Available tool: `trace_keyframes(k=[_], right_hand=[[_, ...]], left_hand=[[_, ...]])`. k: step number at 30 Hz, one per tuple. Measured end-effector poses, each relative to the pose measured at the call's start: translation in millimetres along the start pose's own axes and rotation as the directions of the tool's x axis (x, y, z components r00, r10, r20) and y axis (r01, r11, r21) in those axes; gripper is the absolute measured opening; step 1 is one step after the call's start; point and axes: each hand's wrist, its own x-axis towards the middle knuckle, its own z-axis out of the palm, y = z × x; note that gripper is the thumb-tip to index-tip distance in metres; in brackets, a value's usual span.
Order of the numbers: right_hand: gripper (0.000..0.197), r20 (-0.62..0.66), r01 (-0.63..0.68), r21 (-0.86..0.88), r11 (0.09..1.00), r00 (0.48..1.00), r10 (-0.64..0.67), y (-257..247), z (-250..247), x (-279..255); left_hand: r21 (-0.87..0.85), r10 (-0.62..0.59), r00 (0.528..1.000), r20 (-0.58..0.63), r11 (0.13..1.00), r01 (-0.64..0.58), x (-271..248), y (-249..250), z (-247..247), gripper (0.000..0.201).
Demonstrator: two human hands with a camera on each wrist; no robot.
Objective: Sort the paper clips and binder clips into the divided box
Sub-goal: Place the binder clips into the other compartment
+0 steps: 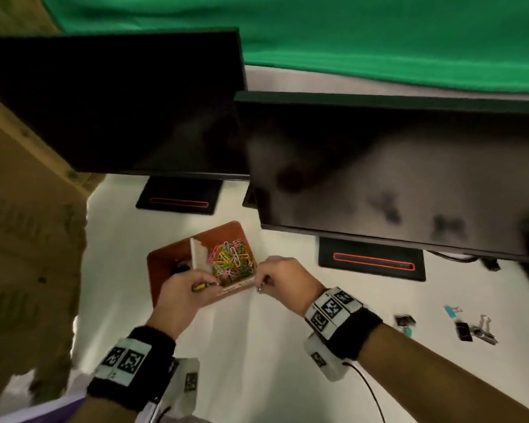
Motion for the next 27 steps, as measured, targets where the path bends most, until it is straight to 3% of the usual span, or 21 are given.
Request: trace_keyframes(k=[2, 4, 6, 9, 14, 17, 20, 24, 27], right_hand=[[0.009, -0.013, 0.072, 0.047, 0.996, 0.997, -0.072, -35, 19, 30], [0.009, -0.032, 0.087, 0.078, 0.993, 0.996, -0.084, -65, 39, 58], [0.016, -0.044, 0.059, 0.103, 0.993, 0.998, -0.055, -86, 55, 80], [0.034, -0.001, 0.022, 0.103, 0.994, 1.0, -0.022, -101, 68, 95], [0.029, -0.043, 0.057, 0.08, 0.995, 0.998, -0.053, -76, 52, 65], [0.029, -0.099, -0.019, 0.084, 0.996, 0.995, 0.027, -27, 31, 24], [0.034, -0.187, -0.157, 0.004, 0.988, 0.97, 0.155, 34, 9, -26], [0.045, -0.236, -0.437, -0.118, 0.892, 0.885, 0.402, 95, -25, -100], [0.055, -0.151, -0.555, -0.118, 0.823, 0.829, 0.538, 123, -45, -146]], left_hand=[[-0.039, -0.05, 0.993, -0.11, 0.998, 0.045, 5, -19, -29, 0.013], [-0.187, -0.138, 0.981, -0.138, 0.976, 0.111, 13, -32, -46, 0.013], [-0.341, -0.241, 0.969, -0.049, 0.916, 0.21, 19, -36, -54, 0.02], [-0.399, -0.259, 0.962, 0.082, 0.876, 0.27, 21, -35, -59, 0.04], [-0.347, -0.039, 0.994, 0.1, 0.935, 0.072, 20, -24, -51, 0.041], [-0.276, 0.139, 0.984, 0.108, 0.956, -0.104, 17, 5, -20, 0.024], [-0.199, 0.276, 0.932, 0.235, 0.952, -0.232, 16, 27, 30, 0.012], [0.011, 0.389, 0.824, 0.411, 0.902, -0.432, 9, 50, 104, 0.032], [0.064, 0.394, 0.748, 0.534, 0.863, -0.5, -2, 67, 154, 0.045]])
